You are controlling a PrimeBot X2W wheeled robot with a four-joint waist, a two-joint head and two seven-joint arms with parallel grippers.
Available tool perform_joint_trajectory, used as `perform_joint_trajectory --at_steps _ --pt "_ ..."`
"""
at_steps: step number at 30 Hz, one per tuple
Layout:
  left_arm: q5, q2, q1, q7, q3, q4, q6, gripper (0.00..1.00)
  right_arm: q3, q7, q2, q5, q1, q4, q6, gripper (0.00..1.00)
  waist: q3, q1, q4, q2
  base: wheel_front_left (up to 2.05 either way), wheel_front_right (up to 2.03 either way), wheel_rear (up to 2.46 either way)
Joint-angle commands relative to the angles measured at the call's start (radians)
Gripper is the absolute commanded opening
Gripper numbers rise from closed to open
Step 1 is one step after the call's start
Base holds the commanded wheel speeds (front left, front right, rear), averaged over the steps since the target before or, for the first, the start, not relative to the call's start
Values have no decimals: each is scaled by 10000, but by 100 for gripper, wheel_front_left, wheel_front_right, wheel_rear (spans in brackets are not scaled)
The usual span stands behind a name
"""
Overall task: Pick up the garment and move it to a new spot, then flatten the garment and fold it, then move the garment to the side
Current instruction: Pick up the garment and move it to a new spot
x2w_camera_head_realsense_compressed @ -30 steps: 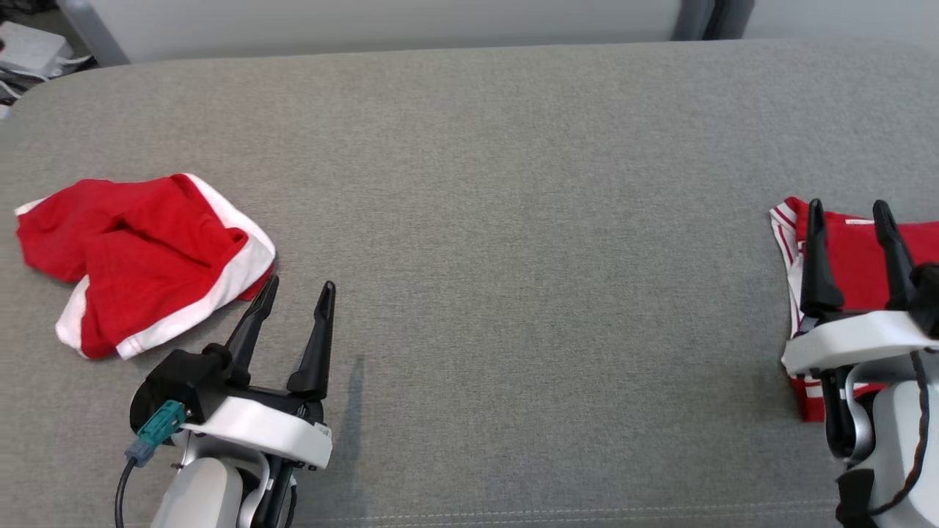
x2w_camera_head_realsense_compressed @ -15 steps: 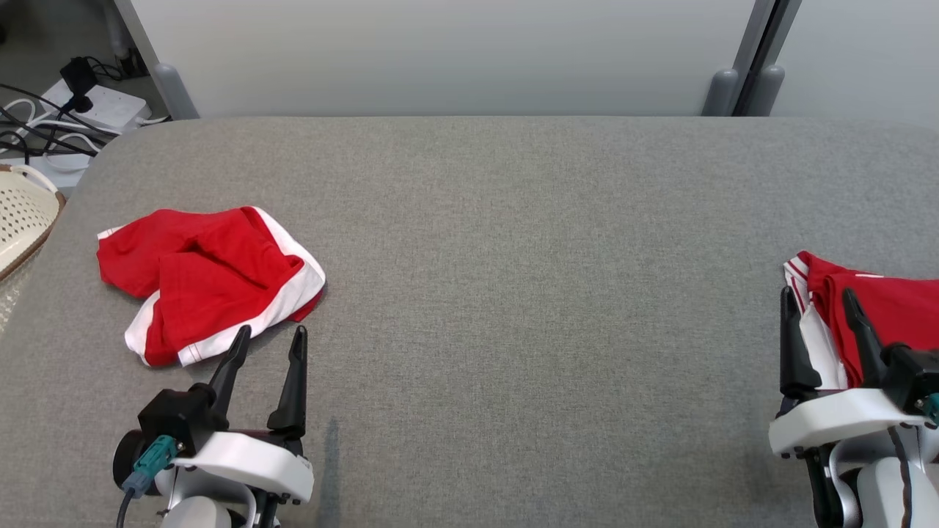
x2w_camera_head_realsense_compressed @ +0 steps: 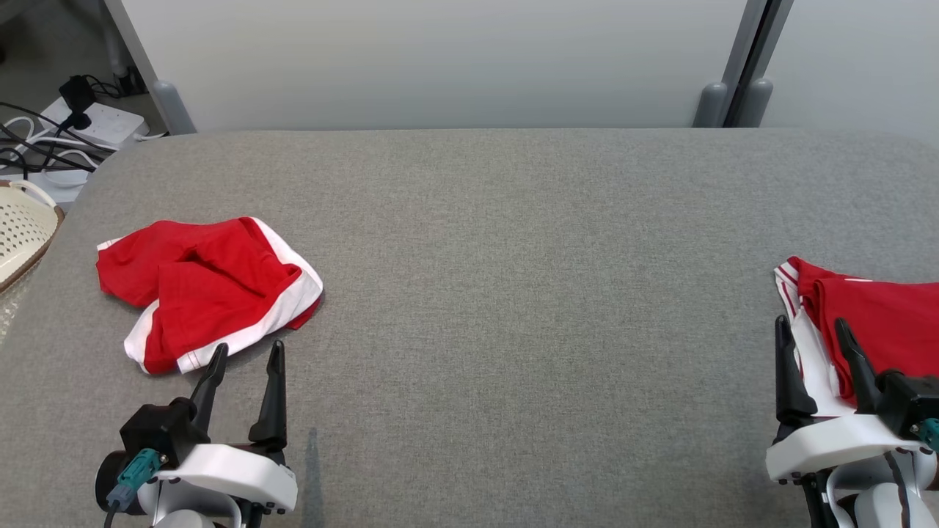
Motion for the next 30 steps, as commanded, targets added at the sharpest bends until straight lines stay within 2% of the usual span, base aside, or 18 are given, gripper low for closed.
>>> perform_joint_trajectory --at_steps 1,7,17,18,23,26,30 --pt "6 101 -202 -59 329 -200 -71 100 252 -116 -72 4 -138 -311 0 100 34 0 42 0 0 0 0" --pt "-13 81 -251 -59 310 -35 -71 100 411 -116 -72 5 -162 -196 0 100 89 0 641 0 0 0 0" --pt "19 68 -282 -59 457 387 -71 100 1003 -116 -72 79 -552 300 0 100 162 0 2864 0 0 0 0" --pt "19 68 -282 -59 457 387 -71 100 1003 -116 -72 79 -552 300 0 100 162 0 2864 0 0 0 0" --pt "-60 66 -302 -59 420 644 -71 100 1118 -116 -72 28 -695 510 0 100 194 0 3903 0 0 0 0" --pt "-262 66 -348 -59 264 788 -71 100 1183 -116 -72 114 -767 593 0 100 258 0 4231 0 0 0 0" --pt "-447 66 -484 -59 266 827 -71 100 1368 -116 -72 120 -919 675 0 100 429 0 4180 0 0 0 0"
